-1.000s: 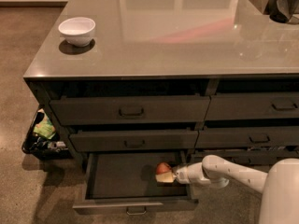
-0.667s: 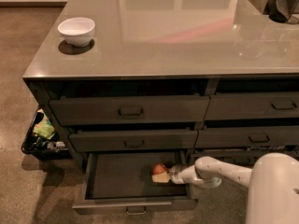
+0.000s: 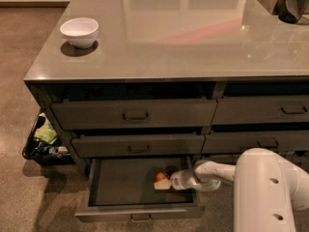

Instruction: Place apple into bottom drawer

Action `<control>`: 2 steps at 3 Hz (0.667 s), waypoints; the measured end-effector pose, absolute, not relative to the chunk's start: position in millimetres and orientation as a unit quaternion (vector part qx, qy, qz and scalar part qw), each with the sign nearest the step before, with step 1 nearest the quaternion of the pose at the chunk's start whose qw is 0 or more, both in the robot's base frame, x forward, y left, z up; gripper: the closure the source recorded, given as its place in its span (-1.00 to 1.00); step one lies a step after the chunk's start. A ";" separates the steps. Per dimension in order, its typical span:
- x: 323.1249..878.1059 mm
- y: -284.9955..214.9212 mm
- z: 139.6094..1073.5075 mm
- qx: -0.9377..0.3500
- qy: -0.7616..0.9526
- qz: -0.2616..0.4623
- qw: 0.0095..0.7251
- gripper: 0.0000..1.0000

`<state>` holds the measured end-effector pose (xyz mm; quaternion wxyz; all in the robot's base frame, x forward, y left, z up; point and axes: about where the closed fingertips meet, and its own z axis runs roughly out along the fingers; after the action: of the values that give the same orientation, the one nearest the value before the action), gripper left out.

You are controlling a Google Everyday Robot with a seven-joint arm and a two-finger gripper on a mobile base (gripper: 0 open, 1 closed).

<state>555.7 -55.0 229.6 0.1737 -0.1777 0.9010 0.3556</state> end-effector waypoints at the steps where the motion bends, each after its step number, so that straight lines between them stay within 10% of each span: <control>1: 557.8 -52.0 218.8 -0.170 0.907 0.351 0.156 1.00; 2: 560.0 -49.2 209.9 -0.165 0.912 0.347 0.141 1.00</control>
Offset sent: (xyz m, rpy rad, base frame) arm 0.0070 0.0016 -0.0216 -0.0396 0.0787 -0.0173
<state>560.0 -49.2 209.9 0.1411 -0.1650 0.9123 0.3473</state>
